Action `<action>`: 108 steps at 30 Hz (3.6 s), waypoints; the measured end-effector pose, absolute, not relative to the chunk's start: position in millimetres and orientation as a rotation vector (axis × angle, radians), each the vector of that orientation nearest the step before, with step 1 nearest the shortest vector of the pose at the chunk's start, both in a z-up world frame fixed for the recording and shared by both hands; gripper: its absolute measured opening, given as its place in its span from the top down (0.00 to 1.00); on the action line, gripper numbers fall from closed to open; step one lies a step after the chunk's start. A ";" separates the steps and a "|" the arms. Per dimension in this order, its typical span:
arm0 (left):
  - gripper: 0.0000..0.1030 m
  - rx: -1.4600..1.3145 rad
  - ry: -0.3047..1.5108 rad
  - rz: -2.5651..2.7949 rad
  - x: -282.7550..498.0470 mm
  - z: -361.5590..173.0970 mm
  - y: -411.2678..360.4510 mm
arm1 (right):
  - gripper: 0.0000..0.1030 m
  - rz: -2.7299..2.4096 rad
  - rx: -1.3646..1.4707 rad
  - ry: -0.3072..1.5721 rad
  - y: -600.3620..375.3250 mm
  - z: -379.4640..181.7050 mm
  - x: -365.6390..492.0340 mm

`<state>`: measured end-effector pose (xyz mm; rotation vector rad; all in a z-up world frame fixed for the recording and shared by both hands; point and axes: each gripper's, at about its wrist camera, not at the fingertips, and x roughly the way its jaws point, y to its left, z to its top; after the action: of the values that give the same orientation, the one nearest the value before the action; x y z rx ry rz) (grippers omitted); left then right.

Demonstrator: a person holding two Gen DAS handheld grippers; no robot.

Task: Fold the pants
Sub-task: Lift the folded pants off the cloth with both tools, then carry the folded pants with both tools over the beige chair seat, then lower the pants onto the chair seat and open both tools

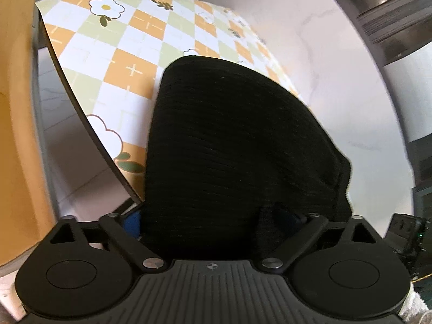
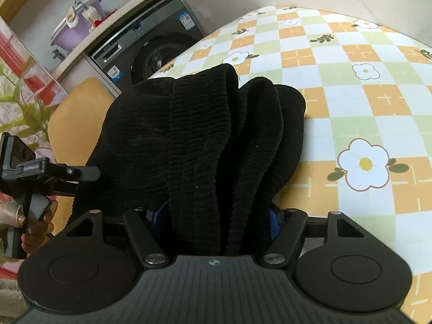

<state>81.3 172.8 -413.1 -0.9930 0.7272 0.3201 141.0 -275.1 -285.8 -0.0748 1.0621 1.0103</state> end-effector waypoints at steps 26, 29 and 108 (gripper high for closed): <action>0.43 -1.093 0.708 0.571 -263.3 -431.6 251.7 | 0.51 1.184 -0.359 1.098 3.1 -312.7 -103.4; 0.43 -1.138 0.706 0.634 -312.6 -447.2 267.2 | 0.50 1.233 -0.397 1.134 39.1 -334.4 -119.2; 0.00 -0.679 0.645 1.169 -289.1 -279.5 78.8 | 0.00 1.245 -0.498 0.833 -28.6 -228.7 -226.4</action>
<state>-289.1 78.8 -279.5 -0.6795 0.6448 1.1691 -226.4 -28.6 -228.7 -0.4983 0.8335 1.2449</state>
